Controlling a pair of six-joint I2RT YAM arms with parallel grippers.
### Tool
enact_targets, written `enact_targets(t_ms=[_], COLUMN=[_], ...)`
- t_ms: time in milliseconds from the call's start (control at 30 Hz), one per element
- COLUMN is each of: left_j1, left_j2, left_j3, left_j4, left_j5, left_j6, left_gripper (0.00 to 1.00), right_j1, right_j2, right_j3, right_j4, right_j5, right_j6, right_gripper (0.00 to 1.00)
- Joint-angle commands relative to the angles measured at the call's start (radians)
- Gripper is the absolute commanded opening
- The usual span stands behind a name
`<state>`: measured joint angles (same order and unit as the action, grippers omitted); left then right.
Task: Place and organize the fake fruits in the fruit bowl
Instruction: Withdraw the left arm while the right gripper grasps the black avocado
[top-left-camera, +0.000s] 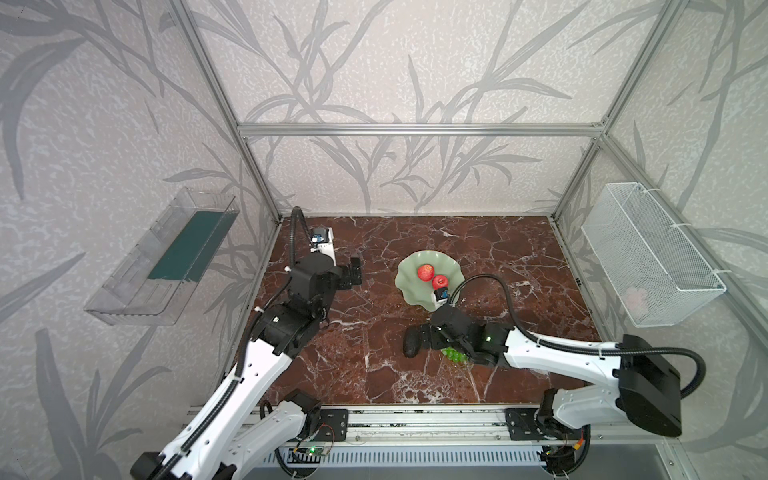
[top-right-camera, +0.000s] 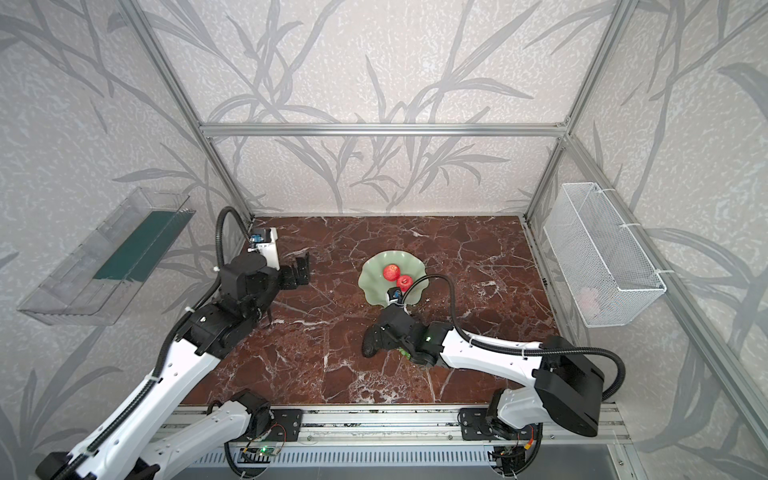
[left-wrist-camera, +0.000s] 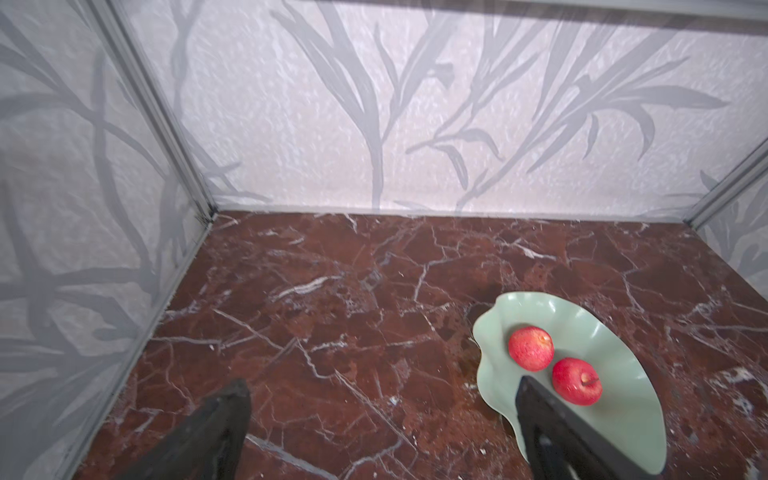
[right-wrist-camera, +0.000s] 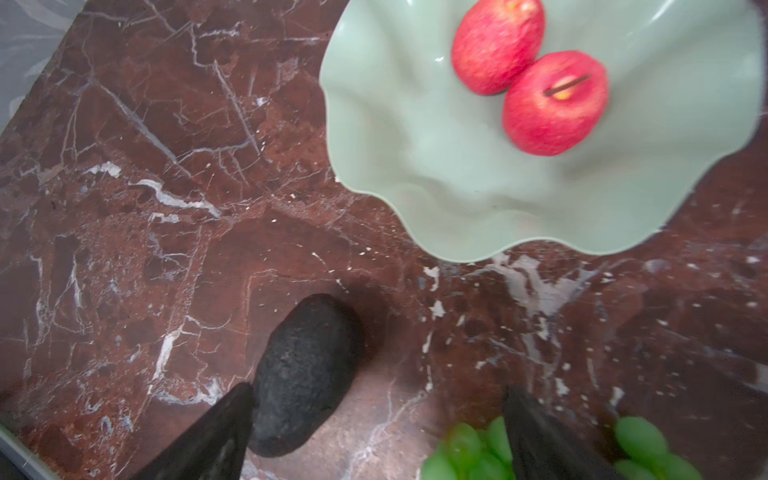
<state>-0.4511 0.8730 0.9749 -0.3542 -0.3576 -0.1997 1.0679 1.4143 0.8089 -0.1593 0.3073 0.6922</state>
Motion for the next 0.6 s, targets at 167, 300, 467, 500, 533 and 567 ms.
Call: enact_targets(t_ms=[167, 300, 467, 500, 533, 567], left_j1=[0.039, 0.059, 0.095, 0.101, 0.109, 0.117], left_j2=[-0.028, -0.025, -0.032, -0.034, -0.035, -0.034], left_j3=[-0.084, -0.097, -0.109, -0.110, -0.110, -0.112], left_j4=[0.094, 0.089, 0.086, 0.084, 0.084, 0.083], left_j5=[-0.075, -0.043, -0.002, 0.005, 0.014, 0.024], left_j6=[0.039, 0.002, -0.042, -0.048, -0.054, -0.059], left_gripper=[1.00, 1.00, 0.99, 0.99, 0.99, 0.99], right_j1=[0.066, 0.072, 0.072, 0.073, 0.072, 0.072], right_j2=[0.166, 0.213, 0.266, 0.276, 0.286, 0.287], right_j3=[0.089, 0.100, 0.129, 0.134, 0.141, 0.147], right_j4=[0.067, 0.069, 0.052, 0.053, 0.058, 0.063], right_j5=[-0.025, -0.019, -0.004, -0.007, -0.013, -0.021], right_j6=[0.104, 0.128, 0.128, 0.127, 0.125, 0.121], right_gripper=[0.91, 0.90, 0.88, 0.86, 0.85, 0.83])
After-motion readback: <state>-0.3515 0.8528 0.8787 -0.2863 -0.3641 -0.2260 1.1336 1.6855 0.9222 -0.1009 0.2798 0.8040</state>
